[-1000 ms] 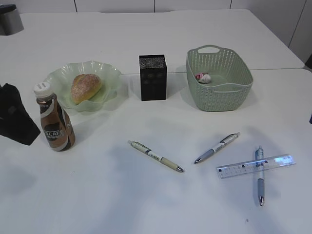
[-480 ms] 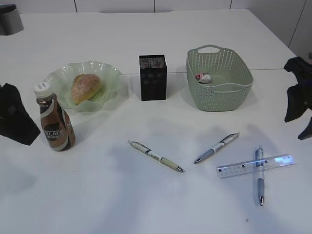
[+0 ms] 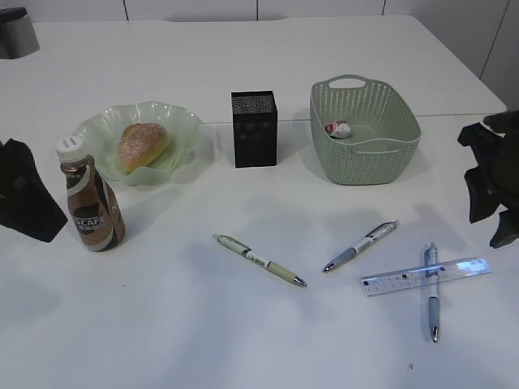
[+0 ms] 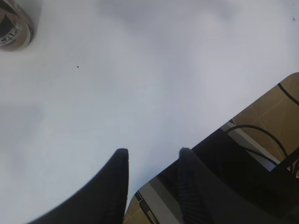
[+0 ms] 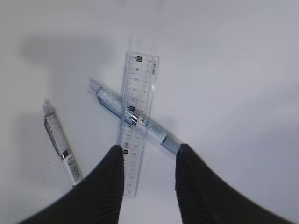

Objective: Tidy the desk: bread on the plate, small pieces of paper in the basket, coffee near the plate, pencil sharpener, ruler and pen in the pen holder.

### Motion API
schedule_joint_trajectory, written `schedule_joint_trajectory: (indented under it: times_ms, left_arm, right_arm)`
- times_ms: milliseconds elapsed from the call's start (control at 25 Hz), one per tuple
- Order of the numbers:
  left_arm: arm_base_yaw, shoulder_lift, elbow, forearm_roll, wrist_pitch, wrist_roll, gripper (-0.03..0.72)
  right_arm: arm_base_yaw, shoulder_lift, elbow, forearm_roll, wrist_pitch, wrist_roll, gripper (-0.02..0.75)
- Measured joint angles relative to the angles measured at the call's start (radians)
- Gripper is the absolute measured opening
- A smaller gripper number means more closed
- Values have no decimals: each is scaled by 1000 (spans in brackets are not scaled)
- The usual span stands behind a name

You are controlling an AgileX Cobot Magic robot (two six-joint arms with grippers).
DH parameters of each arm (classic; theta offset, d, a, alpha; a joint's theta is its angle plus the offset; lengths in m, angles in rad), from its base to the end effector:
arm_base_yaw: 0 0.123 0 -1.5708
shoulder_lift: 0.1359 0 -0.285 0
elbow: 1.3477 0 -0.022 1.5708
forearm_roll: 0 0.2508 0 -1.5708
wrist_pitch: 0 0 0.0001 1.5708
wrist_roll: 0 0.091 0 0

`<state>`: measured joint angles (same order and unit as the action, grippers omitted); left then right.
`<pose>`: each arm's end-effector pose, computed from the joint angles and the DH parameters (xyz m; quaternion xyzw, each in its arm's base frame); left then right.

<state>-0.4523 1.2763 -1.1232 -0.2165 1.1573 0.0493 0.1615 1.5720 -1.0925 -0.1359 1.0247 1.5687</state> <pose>0.2060 -0.1200 0.3262 0.2182 0.9549 -0.1372 0.1474 0.2911 0.0367 0.2405 0.6202 0.7784 0.0191 0.0958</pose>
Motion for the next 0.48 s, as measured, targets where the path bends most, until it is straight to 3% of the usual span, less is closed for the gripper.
schedule_joint_trajectory:
  times_ms: [480]
  left_arm:
    - [0,0,0,-2,2,0,249]
  right_arm:
    - [0,113,7,55,-136,6,385]
